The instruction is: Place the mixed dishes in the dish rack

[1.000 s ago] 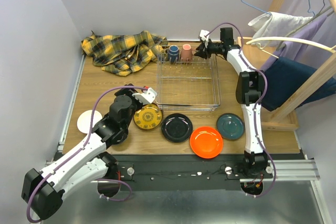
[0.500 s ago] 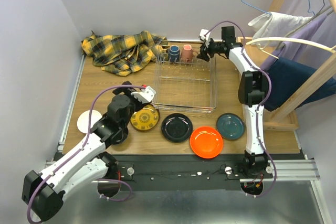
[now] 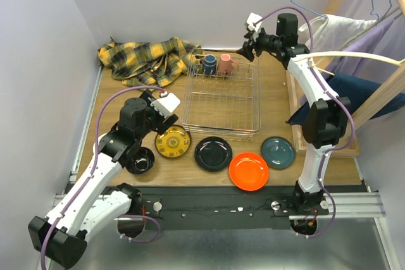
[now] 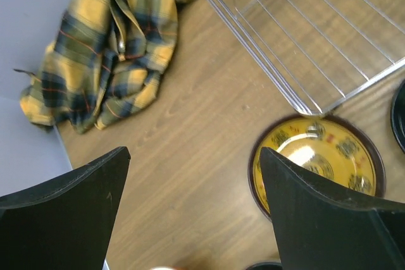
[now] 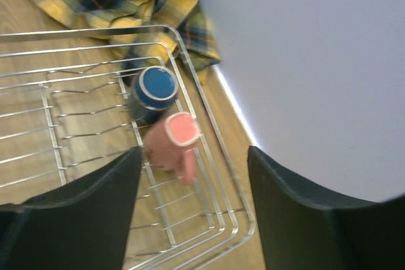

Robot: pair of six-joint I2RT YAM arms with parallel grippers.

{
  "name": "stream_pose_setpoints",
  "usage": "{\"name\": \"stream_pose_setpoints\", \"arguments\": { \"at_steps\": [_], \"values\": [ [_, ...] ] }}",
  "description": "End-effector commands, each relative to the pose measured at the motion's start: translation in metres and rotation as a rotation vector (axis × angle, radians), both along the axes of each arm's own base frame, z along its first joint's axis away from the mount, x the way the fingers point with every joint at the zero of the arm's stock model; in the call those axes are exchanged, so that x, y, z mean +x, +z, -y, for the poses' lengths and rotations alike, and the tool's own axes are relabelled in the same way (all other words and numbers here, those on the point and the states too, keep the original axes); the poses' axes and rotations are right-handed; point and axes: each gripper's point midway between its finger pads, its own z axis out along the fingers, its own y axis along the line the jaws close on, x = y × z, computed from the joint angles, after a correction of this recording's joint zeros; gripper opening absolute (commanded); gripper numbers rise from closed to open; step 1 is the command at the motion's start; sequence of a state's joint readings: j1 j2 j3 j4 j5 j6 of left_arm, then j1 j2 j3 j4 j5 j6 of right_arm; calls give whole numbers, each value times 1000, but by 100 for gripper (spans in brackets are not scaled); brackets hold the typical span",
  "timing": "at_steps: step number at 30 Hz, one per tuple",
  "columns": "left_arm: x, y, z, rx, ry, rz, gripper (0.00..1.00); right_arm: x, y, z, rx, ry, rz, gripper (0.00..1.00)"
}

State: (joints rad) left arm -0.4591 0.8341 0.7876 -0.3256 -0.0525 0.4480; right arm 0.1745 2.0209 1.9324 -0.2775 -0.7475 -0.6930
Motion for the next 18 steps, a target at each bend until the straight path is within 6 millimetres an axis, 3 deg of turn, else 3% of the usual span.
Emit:
{"name": "stream_pose_setpoints", "arguments": {
  "at_steps": [1, 3, 4, 5, 6, 7, 8, 9, 13, 15, 18],
  "values": [
    [-25, -8, -12, 57, -34, -122, 89, -33, -17, -6, 43, -34, -172, 77],
    [-41, -25, -27, 123, -32, -240, 79, -60, -1, -18, 49, -3, -156, 77],
    [-46, -25, -28, 144, -51, -276, 74, -74, -16, -21, 41, 7, -192, 77],
    [-66, -39, -28, 153, -97, -381, 67, -84, -22, -25, 37, 16, -201, 77],
    [-76, -45, -27, 150, -125, -434, 66, -100, -13, -34, 37, 42, -183, 77],
    [-88, -53, -24, 179, -203, -478, 67, -112, -34, -36, 14, 42, -222, 77],
    [-109, -66, -21, 178, -258, -569, 64, -119, -39, -39, 4, 46, -229, 77],
    [-115, -72, -21, 187, -270, -593, 63, -130, -41, -49, -5, 61, -231, 77],
    [-128, -115, -36, 299, -267, -672, 61, -148, -50, -57, 3, 45, -289, 77],
    [-125, -125, -44, 349, -235, -666, 59, -153, -51, -59, 1, 44, -295, 77],
    [-136, -140, -47, 392, -258, -702, 56, -155, -54, -58, -24, 39, -297, 77]
  ]
}}
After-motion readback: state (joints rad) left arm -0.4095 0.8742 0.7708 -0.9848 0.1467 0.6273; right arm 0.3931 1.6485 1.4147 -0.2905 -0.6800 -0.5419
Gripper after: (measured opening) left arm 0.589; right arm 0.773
